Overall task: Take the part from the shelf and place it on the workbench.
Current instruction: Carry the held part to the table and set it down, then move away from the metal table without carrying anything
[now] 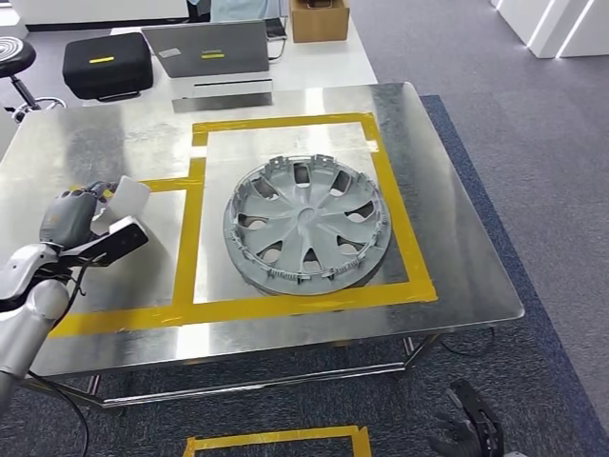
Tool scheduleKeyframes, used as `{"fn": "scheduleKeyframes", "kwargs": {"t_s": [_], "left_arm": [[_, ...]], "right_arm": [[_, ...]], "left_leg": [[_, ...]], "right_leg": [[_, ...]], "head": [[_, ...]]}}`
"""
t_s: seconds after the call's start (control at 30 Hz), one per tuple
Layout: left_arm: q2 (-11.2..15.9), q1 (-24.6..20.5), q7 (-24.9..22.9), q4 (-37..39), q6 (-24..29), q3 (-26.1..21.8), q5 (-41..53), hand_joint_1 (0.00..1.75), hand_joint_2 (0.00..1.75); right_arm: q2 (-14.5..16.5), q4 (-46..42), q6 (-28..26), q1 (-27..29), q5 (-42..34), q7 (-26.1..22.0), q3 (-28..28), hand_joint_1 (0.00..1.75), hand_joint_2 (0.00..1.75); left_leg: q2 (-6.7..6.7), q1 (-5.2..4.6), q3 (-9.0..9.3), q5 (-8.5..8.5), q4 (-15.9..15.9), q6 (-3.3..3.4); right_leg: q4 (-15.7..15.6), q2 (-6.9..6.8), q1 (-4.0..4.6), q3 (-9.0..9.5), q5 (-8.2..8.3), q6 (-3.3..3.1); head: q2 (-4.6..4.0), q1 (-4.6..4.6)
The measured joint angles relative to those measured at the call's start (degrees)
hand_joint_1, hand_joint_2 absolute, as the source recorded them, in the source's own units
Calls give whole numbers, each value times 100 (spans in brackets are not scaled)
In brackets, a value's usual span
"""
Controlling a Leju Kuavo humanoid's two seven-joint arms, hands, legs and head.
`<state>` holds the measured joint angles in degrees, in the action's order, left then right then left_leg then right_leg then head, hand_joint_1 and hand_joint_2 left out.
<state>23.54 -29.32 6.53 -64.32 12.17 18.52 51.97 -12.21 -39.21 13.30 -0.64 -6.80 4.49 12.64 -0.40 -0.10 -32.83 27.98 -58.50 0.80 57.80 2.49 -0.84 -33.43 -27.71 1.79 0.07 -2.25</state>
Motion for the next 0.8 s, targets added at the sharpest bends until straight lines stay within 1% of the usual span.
{"fn": "scheduleKeyframes", "kwargs": {"t_s": [0.03, 0.17, 0.3, 0.47, 0.53, 0.63, 0.7, 0.77, 0.8], "left_arm": [[-14, -3, -18, 6, 15, 33, 1, 0, 175], [-51, -6, -56, 27, 72, 113, -11, 0, 0], [-67, 83, -94, -28, 367, 89, -258, 0, 0], [-115, 567, -153, -594, 738, -134, -555, 0, 0], [-160, 853, -109, -970, 927, -283, -828, 0, 0], [-278, 1516, 121, -1844, 1326, -631, -1290, 0, 0], [-339, 1932, 214, -2405, 1465, -847, -1414, 0, 0], [-384, 2215, 296, -2812, 1558, -1009, -1479, 0, 0], [-413, 2339, 369, -2996, 1637, -1084, -1516, 0, 0]], "right_arm": [[-6, 21, -10, -10, -8, 1, 27, 0, 175], [-26, 75, -44, -27, -50, 4, 120, 0, 175], [-43, 90, -93, -3, -159, 12, 166, 0, 175], [-86, 49, -214, 162, -340, 42, 197, 0, 175], [-98, -31, -317, 269, -438, 64, 208, 0, 175], [-105, -235, -496, 531, -591, 107, 213, 0, 175], [-111, -390, -561, 722, -645, 131, 216, 0, 175], [-123, -519, -607, 850, -683, 155, 223, 0, 175], [-132, -577, -634, 896, -706, 169, 226, 0, 175]], "left_leg": [[0, 0, -1, 0, 0, 0], [1, 0, -5, 0, -1, 0], [1, 0, -7, 0, 0, 0], [0, 1, -10, 1, 1, 0], [1, -6, -11, 8, -6, 6], [3, -27, -12, 32, -31, 37], [3, -36, -14, 35, -42, 61], [13, -30, -4, 1, -11, 105], [35, -19, 10, -35, 32, 136]], "right_leg": [[0, 0, 0, -1, 0, 0], [0, 0, 1, -4, 0, 0], [1, 0, 1, -6, -1, 0], [0, -3, 1, -7, -3, 0], [-4, 3, -6, -6, -2, 3], [-16, 11, -26, -2, -5, 24], [-18, 11, -37, 0, -1, 50], [-26, 14, -44, 6, 10, 94], [1, -9, -41, -15, -33, 108]], "head": [[0, -1], [0, -1], [0, -1], [0, 0], [0, -2], [0, -3], [0, -4], [0, -3], [0, -3]]}}
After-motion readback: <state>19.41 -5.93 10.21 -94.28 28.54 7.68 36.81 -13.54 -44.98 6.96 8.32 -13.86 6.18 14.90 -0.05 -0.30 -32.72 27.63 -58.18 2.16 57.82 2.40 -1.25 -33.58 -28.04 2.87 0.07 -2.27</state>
